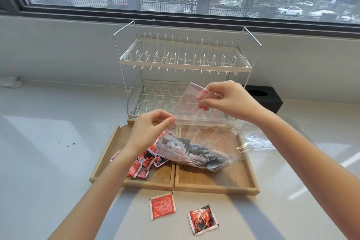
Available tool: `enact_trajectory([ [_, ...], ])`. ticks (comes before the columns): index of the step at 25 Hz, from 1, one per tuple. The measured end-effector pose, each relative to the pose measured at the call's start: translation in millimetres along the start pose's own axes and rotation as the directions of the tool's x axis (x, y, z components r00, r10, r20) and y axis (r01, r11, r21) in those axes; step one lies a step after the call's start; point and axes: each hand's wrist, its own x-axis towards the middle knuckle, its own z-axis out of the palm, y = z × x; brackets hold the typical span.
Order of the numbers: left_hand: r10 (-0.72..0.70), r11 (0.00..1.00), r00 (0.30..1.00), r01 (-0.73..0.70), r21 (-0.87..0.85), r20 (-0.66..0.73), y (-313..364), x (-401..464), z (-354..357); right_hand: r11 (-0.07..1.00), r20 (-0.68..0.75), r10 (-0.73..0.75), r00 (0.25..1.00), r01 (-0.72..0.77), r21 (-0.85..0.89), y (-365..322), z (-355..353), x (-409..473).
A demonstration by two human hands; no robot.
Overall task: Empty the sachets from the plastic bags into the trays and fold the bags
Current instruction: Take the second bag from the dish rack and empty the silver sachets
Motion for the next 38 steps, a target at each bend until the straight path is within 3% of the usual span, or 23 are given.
enact_trajectory([
  [6,0.030,0.999,0.999,-0.030,-0.016,-0.028,-0.6,0.3,5.7,1.000,-0.006,-0.013,1.000,0.013,-0.015,2.2,1.5,-3.2],
  [8,0.037,0.998,0.999,-0.038,-0.043,-0.029,-0.4,-0.6,6.8,0.999,0.149,0.002,0.989,-0.007,0.033,-3.0,-0.5,-4.7],
  [10,0.035,0.998,0.999,-0.037,-0.060,-0.023,0.0,-2.1,7.6,0.978,0.333,0.083,0.939,-0.141,0.155,-8.4,-3.4,-4.1],
  [12,0.033,0.998,0.999,-0.034,-0.060,-0.004,1.1,-3.4,9.1,0.949,0.409,0.159,0.899,-0.253,0.189,-8.9,-4.8,-1.8],
  [17,0.038,0.998,0.999,-0.038,-0.059,-0.005,3.5,-7.1,11.2,0.979,0.481,0.179,0.858,-0.106,-0.175,-1.0,16.9,-0.6],
  [29,-0.020,0.984,1.000,0.017,-0.176,-0.014,1.9,-18.2,16.7,0.990,0.118,0.138,0.983,-0.137,-0.016,13.8,58.0,-12.4],
  [33,-0.022,0.990,0.999,0.025,-0.140,0.024,1.5,-18.5,12.4,0.988,0.157,0.143,0.977,-0.149,0.027,15.0,56.2,-13.9],
  [38,-0.019,0.992,0.997,0.009,-0.125,-0.077,0.2,-14.9,12.6,0.984,0.209,0.130,0.969,-0.152,0.095,2.4,39.6,-18.5],
])
